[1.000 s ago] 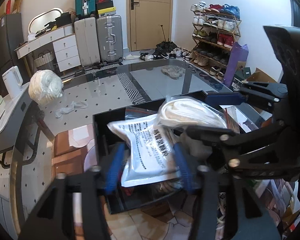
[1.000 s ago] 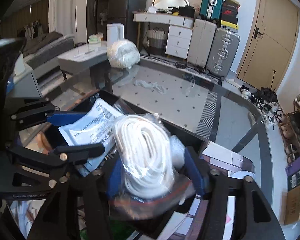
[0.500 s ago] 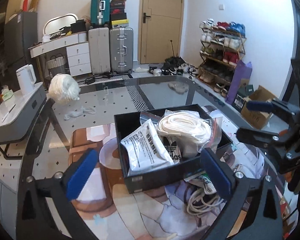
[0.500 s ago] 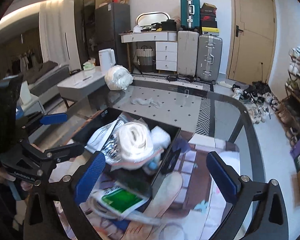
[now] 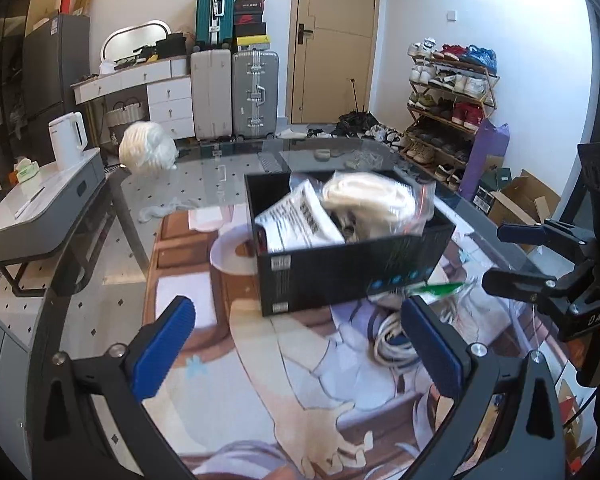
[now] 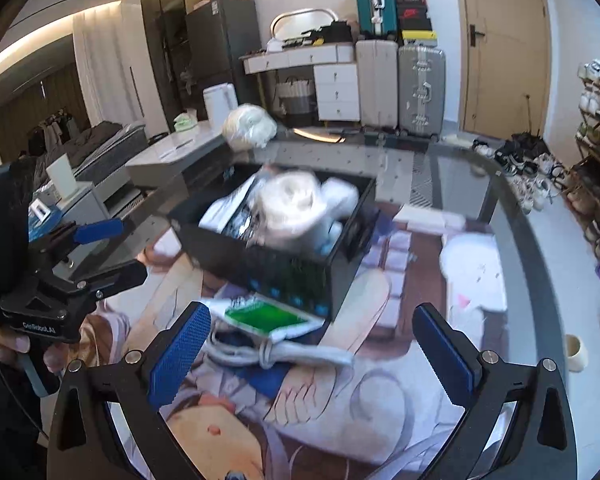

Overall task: Organize soft objects
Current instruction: 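Reach the right tool to the loose white cable and grasp it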

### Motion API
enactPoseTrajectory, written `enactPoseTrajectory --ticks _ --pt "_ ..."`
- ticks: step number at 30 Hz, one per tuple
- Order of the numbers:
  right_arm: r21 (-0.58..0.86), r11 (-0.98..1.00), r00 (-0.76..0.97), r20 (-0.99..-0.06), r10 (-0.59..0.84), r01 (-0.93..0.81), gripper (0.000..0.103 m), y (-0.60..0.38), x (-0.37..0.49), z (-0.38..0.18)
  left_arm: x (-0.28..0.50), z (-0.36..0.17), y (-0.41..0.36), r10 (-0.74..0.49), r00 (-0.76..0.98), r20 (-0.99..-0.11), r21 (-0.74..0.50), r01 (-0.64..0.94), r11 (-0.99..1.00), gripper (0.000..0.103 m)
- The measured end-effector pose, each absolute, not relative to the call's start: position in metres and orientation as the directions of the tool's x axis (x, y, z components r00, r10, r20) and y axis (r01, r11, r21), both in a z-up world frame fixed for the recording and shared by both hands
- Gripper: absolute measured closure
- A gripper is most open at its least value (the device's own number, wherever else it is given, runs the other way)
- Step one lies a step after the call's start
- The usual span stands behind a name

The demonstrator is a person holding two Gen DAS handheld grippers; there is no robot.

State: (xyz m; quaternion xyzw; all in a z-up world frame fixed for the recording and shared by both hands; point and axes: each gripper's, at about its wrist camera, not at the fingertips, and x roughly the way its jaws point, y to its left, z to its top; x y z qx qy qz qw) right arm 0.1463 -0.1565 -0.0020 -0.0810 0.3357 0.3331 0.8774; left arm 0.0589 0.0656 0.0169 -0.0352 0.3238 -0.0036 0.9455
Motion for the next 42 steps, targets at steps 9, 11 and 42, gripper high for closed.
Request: enactPoseTrajectory --ticks 9,11,42 --pt "0.043 0.717 0.475 -0.721 0.504 -0.696 0.0 -0.139 0.148 -0.033 0.055 -0.008 0.066 -0.051 0.765 -0.642 -0.098 -0.016 0.995 0.0" --pt "0.058 0.701 0.446 -0.733 0.514 -0.711 0.0 -0.136 0.154 -0.038 0.057 -0.013 0.066 -0.048 0.757 -0.652 -0.095 -0.018 0.995 0.0" --pt "0.078 0.532 0.283 -0.776 0.563 -0.843 0.027 -0.071 0.107 -0.057 0.03 -0.017 0.08 -0.036 0.75 -0.66 -0.1 -0.04 0.994 0.0"
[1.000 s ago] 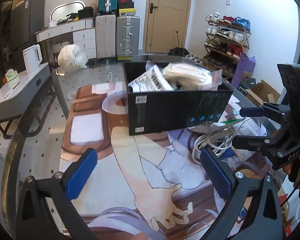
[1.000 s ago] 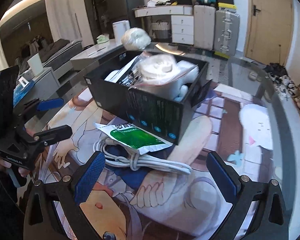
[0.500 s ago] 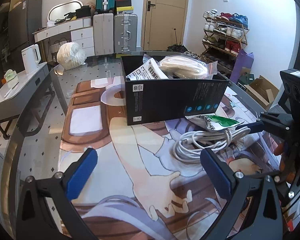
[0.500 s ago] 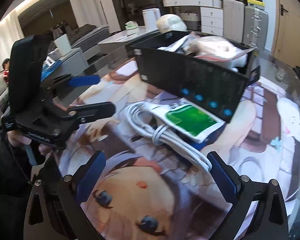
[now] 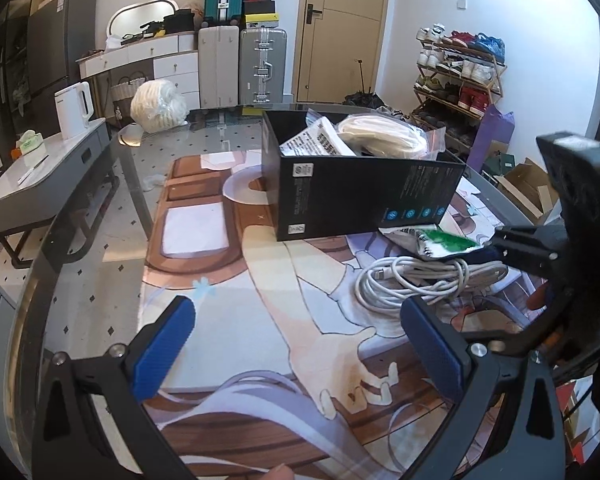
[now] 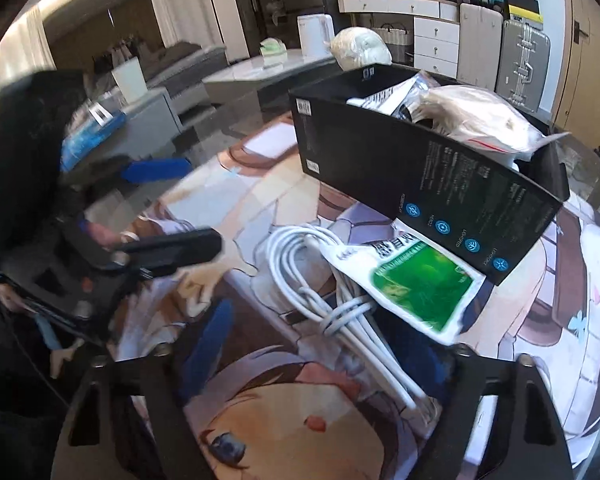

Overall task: Organize soft objects
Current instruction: 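Reach the right tool to the loose white cable and grasp it, then lift the white cable with the right tool while the left tool grasps the green packet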

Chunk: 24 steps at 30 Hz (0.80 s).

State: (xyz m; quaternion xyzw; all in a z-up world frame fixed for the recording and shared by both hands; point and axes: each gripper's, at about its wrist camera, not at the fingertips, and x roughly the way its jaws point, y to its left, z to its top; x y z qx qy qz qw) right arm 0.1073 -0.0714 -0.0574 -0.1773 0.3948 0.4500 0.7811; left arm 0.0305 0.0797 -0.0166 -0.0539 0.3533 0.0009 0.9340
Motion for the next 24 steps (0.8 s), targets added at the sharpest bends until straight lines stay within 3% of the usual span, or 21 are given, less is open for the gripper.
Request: enactPoseTrajectory --ticks 6,9,24 --pt "0.015 0.557 0.354 -0.759 0.547 -0.831 0.06 -0.069 0.102 -0.057 0.027 -0.014 0.088 -0.026 0.756 -0.654 -0.105 -0.057 0.993 0.0" --pt "0.025 0.548 0.345 -0.752 0.562 -0.836 0.072 -0.075 0.096 -0.057 0.027 -0.015 0.09 -0.024 0.754 -0.656 -0.109 -0.064 0.992 0.0" --pt "0.069 0.53 0.368 -0.644 0.671 -0.845 0.073 -0.107 0.059 -0.034 0.01 0.007 0.083 -0.018 0.788 -0.615 -0.111 -0.063 0.992 0.0"
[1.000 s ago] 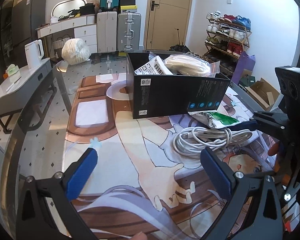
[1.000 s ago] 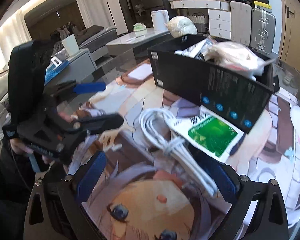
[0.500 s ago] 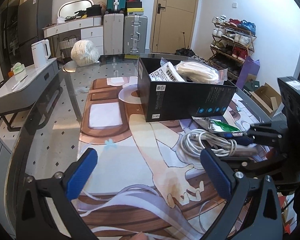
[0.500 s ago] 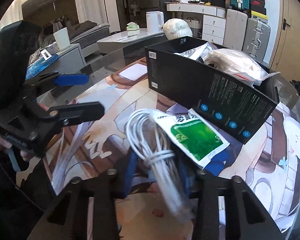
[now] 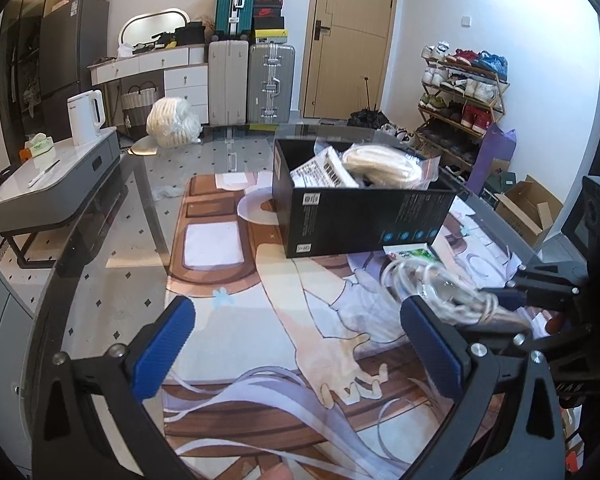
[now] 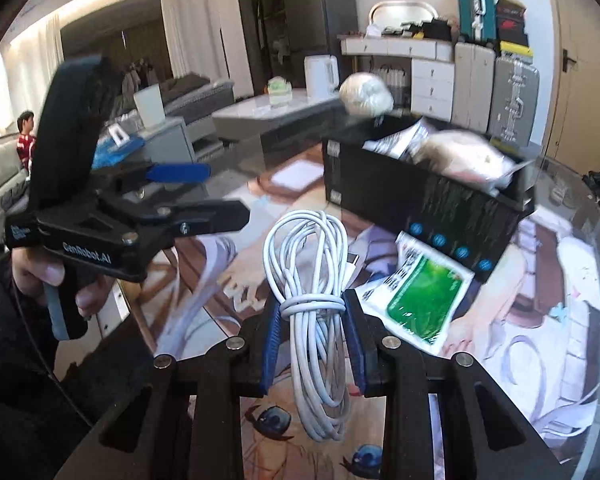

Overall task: Organize soft objects
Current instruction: 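Lift the white cable with the right tool while the left tool grasps the green packet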

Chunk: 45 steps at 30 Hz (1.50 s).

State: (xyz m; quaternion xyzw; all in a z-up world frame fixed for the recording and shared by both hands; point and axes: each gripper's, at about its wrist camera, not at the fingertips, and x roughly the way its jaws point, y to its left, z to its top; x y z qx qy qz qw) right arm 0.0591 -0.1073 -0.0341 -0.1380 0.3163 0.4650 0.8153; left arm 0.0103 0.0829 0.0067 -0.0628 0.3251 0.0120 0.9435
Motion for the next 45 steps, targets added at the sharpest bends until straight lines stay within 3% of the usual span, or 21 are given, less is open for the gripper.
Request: enactPoseTrajectory --ticks 8,19,28,40,45 --pt "0.079 0.657 0.525 -0.534 0.663 -0.749 0.073 -0.162 0.063 -0.004 0.022 0.005 0.066 -0.026 0.771 -0.636 -0.109 -0.056 0.992 0.0" --pt "0.088 0.745 0.614 -0.506 0.605 -0.661 0.073 -0.205 0.083 0.0 0.076 -0.01 0.005 -0.08 0.717 -0.693 -0.099 0.015 0.995 0.0" --pt "0.11 0.763 0.627 -0.502 0.596 -0.636 0.074 -0.223 0.085 -0.001 0.116 -0.027 -0.03 -0.045 0.637 -0.769 -0.049 0.012 0.999 0.0" --pt "0.135 0.778 0.638 -0.496 0.589 -0.613 0.074 -0.23 0.09 -0.002 0.128 -0.041 -0.02 0.014 0.594 -0.804 -0.013 -0.042 0.999 0.0" --pt "0.136 0.776 0.634 -0.5 0.59 -0.615 0.073 -0.227 0.09 -0.003 0.121 -0.041 -0.011 0.0 0.602 -0.798 -0.016 -0.022 1.0 0.006"
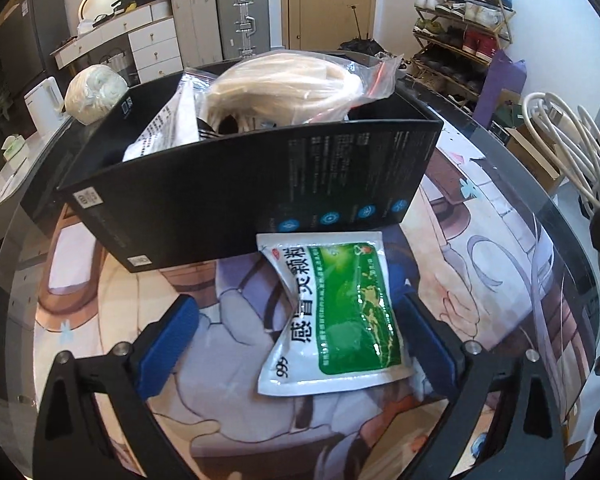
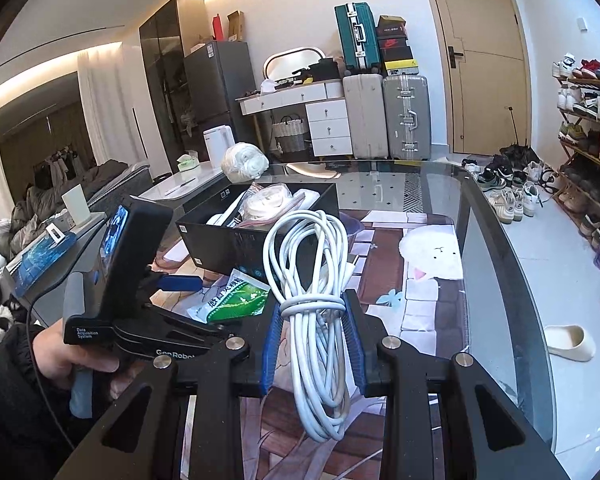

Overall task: Organize soft objects
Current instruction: 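Lift the white cable with the right tool while the left tool grasps the green packet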

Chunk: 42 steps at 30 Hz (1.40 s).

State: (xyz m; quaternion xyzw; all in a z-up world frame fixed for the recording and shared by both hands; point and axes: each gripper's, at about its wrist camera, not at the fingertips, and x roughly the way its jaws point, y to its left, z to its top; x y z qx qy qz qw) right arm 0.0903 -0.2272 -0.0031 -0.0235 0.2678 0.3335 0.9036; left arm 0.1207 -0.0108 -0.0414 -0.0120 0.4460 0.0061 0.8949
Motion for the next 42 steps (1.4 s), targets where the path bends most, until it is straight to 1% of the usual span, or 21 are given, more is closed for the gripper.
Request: enactPoseTrajectory --ticks 2,4,5,6,7,8,10,12,21,33,42 --pt "0.134 0.776 0.633 -0.5 0.591 -0.617 0.073 -0.226 0.09 -0.003 0.119 -0.04 -0.011 -0.004 0.612 -0.791 -0.015 -0.013 1.0 0.013" --pt "0.132 0.775 0.632 -0.502 0.59 -0.618 0.073 -0.224 0.09 -0.004 0.117 -0.038 -0.011 -0.02 0.625 -0.781 -0.015 0.013 1.0 0.026" --pt "0.129 0.774 0.632 -0.503 0.589 -0.619 0.073 -0.224 0.09 -0.005 0.116 -0.037 -0.012 -0.025 0.63 -0.776 -0.014 0.022 1.0 0.031" --pt "0.126 0.775 0.633 -0.503 0.589 -0.62 0.073 -0.224 0.091 -0.005 0.114 -0.036 -0.013 -0.031 0.636 -0.771 -0.011 0.036 0.999 0.042" --pt "0.124 0.774 0.633 -0.504 0.588 -0.621 0.073 -0.223 0.09 -0.006 0.112 -0.035 -0.014 -0.04 0.642 -0.766 -0.008 0.053 0.999 0.051" --pt "0.122 0.773 0.632 -0.504 0.588 -0.622 0.074 -0.222 0.09 -0.006 0.11 -0.035 -0.015 -0.046 0.644 -0.764 -0.007 0.063 0.998 0.052" --pt "0.12 0.772 0.631 -0.505 0.589 -0.625 0.073 -0.222 0.089 -0.006 0.106 -0.033 -0.014 -0.061 0.648 -0.759 -0.013 0.079 0.997 0.061" --pt "0.114 0.77 0.63 -0.507 0.589 -0.628 0.073 -0.221 0.088 -0.006 0.101 -0.032 -0.011 -0.074 0.651 -0.756 -0.023 0.087 0.996 0.065" --pt "0.094 0.76 0.621 -0.516 0.589 -0.643 0.073 -0.21 0.086 -0.008 0.081 -0.028 -0.002 -0.11 0.661 -0.743 -0.05 0.108 0.993 0.071" --pt "0.077 0.757 0.621 -0.522 0.585 -0.649 0.073 -0.192 0.086 -0.005 0.049 0.001 0.028 -0.136 0.732 -0.668 -0.116 0.078 0.99 0.072" --pt "0.049 0.75 0.623 -0.523 0.582 -0.66 0.073 -0.174 0.1 0.013 0.047 0.031 0.055 -0.11 0.779 -0.617 -0.136 0.033 0.99 0.072"
